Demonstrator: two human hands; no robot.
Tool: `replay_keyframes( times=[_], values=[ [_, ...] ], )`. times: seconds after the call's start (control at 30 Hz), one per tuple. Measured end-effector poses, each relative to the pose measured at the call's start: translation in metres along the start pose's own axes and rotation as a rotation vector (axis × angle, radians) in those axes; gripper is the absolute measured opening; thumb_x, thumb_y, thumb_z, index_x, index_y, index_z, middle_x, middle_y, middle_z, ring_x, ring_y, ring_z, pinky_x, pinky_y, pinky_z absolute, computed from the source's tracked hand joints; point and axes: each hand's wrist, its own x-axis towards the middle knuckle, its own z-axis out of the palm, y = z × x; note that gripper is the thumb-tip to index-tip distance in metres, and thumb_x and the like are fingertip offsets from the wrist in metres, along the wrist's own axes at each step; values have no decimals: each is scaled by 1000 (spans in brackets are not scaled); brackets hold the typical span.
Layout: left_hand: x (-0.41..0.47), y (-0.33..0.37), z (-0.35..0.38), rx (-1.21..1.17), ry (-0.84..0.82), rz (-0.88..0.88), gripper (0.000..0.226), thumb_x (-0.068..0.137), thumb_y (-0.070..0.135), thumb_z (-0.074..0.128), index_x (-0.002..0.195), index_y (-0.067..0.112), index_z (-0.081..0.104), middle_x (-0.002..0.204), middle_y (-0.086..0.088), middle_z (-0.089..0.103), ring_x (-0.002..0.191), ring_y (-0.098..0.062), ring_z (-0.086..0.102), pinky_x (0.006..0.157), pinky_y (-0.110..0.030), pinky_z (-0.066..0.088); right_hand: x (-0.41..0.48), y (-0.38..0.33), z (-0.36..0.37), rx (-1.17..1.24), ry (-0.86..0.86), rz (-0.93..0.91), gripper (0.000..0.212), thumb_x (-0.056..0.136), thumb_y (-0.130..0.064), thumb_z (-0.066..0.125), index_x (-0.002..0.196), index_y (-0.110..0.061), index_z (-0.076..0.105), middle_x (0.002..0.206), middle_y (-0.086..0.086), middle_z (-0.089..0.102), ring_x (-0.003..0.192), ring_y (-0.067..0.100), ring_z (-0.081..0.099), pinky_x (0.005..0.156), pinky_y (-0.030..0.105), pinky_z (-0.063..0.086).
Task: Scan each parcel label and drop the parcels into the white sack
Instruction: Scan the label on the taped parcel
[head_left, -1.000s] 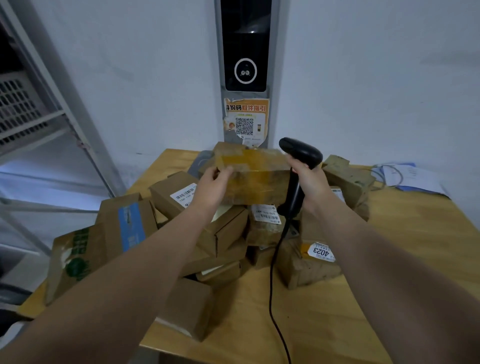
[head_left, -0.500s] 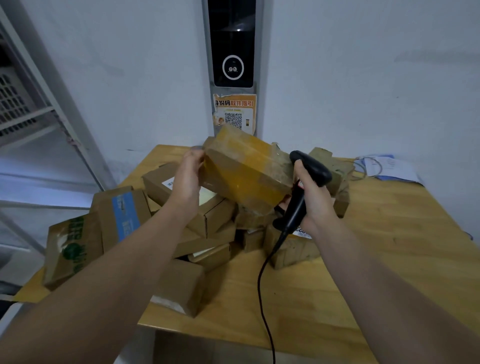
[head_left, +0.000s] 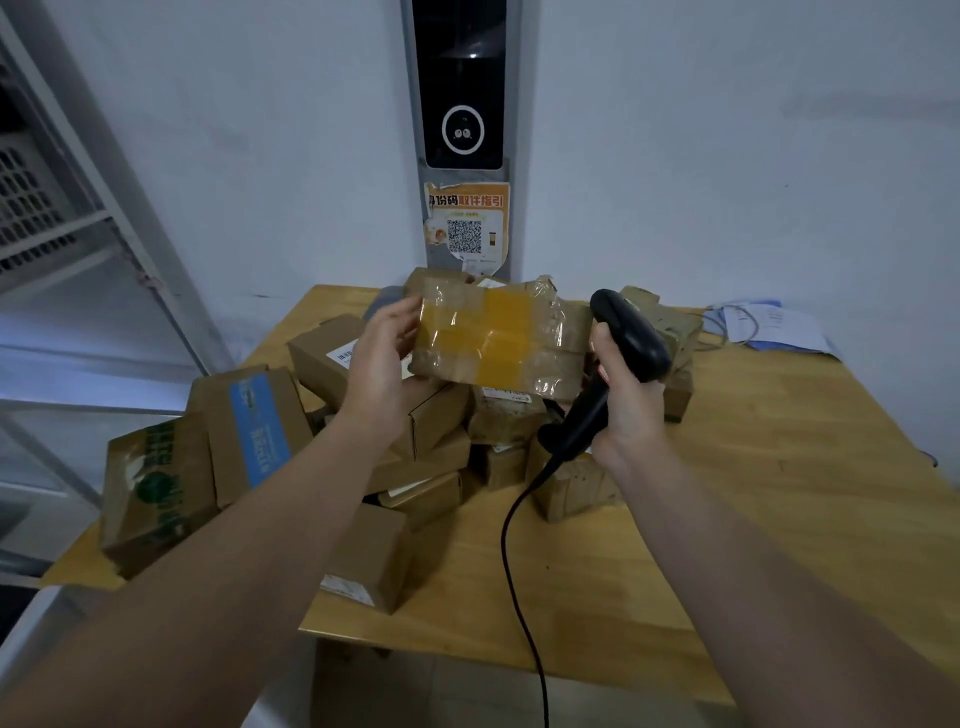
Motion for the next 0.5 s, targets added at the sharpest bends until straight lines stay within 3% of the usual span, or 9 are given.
replay_keyframes(
  times=[0.03,0.1,0.17,0.23,0.3,0.4,0.43,0.5],
  values=[
    [-2,2,2,12,30,-22,30,100,39,42,107,23,67,105,7,67,108,-16,60,84,-38,51,-1,1,0,5,7,-11,43,80,-25,78,120,-23,61,112,2,70,108,24,66,94,55,52],
    [-5,4,6,126,70,-32,60,94,64,37,121,16,61,118,5,64,115,-15,56,100,-41,42,-3,4,0,-5,3,-36,48,79,-27,78,123,-22,61,116,3,69,111,22,64,97,55,50],
    [-7,6,8,239,90,-39,76,89,70,36,141,17,44,139,4,49,129,-18,43,108,-43,31,-6,7,0,-31,-10,-73,46,81,-24,76,125,-21,59,118,2,68,112,19,63,99,51,50],
    [-2,9,7,270,125,-80,79,86,72,40,145,21,39,142,2,44,132,-21,37,110,-47,28,-8,7,0,-55,-28,-110,53,80,-25,75,130,-20,56,122,2,66,115,17,61,102,49,48],
    [1,12,1,242,138,-143,69,86,65,52,140,24,44,132,4,49,122,-20,44,104,-50,39,-9,6,0,-53,-38,-120,62,74,-30,76,132,-21,55,123,1,66,116,16,61,103,49,47],
    [3,11,-7,139,55,-141,34,90,36,63,119,24,52,118,-1,58,106,-19,56,71,-34,52,-10,5,1,-71,-50,-118,71,67,-39,78,132,-22,55,125,1,66,120,19,59,104,50,46],
    [3,10,-9,106,8,-106,27,91,28,63,115,24,52,116,-2,61,105,-19,60,67,-30,52,-9,5,0,-72,-54,-106,75,65,-41,80,133,-23,55,126,1,66,122,19,58,105,51,45],
    [5,8,-14,64,-108,-26,35,93,16,60,123,28,49,119,-2,64,106,-19,64,72,-28,54,-9,4,-2,-62,-82,-52,81,60,-46,82,133,-26,53,127,-1,66,123,20,57,106,51,43]
  ],
)
